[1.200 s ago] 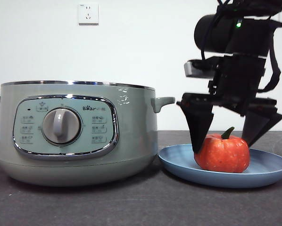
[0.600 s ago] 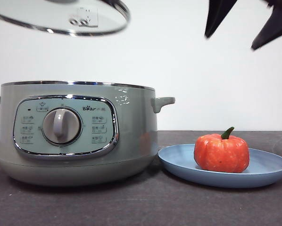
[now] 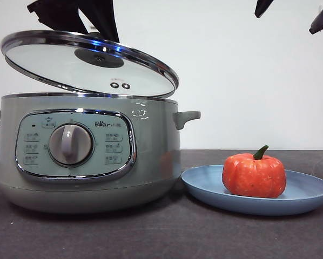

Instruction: Take the pumpkin out from the steamer,put the pumpkin in the blue plate,close the lid

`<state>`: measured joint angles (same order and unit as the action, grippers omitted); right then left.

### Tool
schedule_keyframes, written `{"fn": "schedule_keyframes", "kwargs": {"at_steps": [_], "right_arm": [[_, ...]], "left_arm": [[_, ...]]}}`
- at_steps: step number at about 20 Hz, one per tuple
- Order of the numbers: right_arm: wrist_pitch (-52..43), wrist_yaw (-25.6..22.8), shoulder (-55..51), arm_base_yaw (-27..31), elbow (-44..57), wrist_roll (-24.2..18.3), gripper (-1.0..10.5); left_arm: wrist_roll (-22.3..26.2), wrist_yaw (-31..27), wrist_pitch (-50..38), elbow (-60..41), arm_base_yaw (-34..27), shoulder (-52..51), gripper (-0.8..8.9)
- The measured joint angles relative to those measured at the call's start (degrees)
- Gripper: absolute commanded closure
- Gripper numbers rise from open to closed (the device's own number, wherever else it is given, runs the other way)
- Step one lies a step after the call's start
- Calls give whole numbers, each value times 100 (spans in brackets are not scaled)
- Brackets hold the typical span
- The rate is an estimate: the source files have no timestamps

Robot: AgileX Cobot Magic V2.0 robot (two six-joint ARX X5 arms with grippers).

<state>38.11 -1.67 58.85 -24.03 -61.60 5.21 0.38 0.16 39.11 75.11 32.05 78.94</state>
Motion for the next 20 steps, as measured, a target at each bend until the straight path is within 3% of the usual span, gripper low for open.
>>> {"fn": "schedule_keyframes", "kwargs": {"at_steps": [16,17,19,20], "right_arm": [[42,0,0,0,0,0,349],[44,0,0,0,0,0,349],[44,0,0,0,0,0,349],[42,0,0,0,0,0,350]], "left_arm": [[-109,-223,-560,-704,0,17,811],[-109,-223,-551,-704,0,15,764],[-109,-232,-535,-704,0,11,462],[-109,-238,-535,-704,0,11,358]]}}
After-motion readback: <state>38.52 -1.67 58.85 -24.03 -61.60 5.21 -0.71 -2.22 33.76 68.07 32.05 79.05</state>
